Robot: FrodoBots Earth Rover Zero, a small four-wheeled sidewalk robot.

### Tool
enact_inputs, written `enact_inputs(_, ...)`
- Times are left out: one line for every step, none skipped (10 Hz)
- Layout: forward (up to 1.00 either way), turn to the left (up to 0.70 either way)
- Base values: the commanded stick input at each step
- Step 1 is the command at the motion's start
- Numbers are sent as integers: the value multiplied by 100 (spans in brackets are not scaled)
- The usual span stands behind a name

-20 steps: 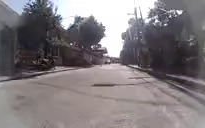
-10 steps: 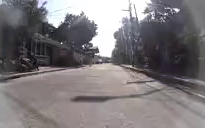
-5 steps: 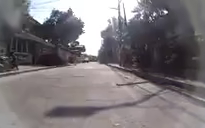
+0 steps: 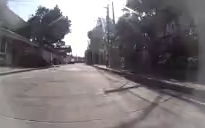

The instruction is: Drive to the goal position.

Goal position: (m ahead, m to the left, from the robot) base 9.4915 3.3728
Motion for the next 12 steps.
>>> enact_inputs(100, 0)
enact_inputs(100, 0)
enact_inputs(100, 0)
enact_inputs(100, 0)
enact_inputs(100, 0)
enact_inputs(100, 0)
enact_inputs(100, 0)
enact_inputs(100, 0)
enact_inputs(100, 0)
enact_inputs(100, 0)
enact_inputs(100, 0)
enact_inputs(100, 0)
